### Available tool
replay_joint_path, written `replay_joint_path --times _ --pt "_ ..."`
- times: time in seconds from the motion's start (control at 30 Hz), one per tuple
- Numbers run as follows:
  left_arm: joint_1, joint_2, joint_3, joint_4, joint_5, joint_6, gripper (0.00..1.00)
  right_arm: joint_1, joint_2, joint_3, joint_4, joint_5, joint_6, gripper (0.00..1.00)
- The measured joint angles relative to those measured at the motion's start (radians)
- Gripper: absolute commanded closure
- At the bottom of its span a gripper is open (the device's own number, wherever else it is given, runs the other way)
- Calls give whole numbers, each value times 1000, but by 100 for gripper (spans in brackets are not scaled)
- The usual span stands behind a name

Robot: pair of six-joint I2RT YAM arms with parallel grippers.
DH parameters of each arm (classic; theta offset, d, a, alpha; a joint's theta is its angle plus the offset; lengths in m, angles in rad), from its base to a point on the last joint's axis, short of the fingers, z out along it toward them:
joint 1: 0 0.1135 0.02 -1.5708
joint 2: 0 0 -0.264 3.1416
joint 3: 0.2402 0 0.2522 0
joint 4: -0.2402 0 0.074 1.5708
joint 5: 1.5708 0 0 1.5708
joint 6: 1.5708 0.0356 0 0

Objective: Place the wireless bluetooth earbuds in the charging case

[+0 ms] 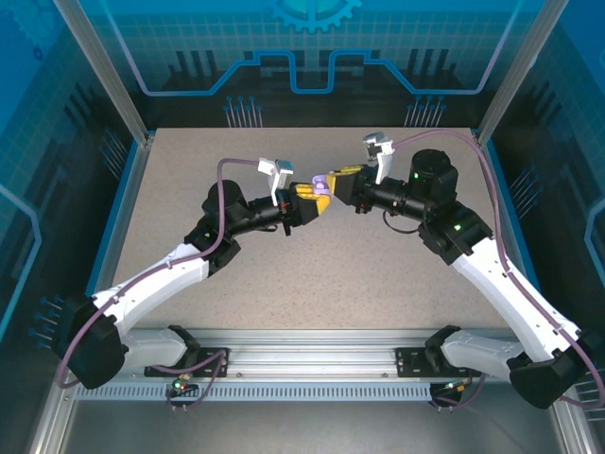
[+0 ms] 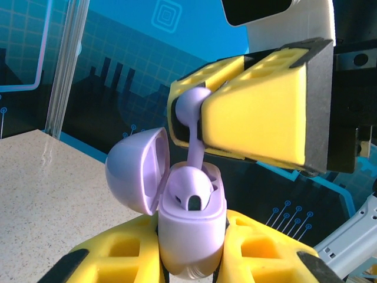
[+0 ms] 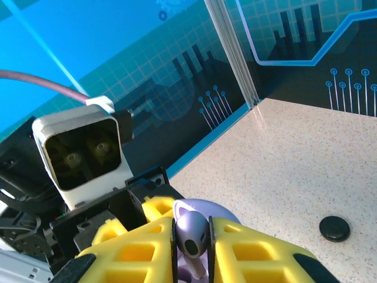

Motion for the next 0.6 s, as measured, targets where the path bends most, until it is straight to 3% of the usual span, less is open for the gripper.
replay_joint_path --times 0.6 --pt "-1 0 0 20 -16 0 100 13 -2 -2 26 0 22 80"
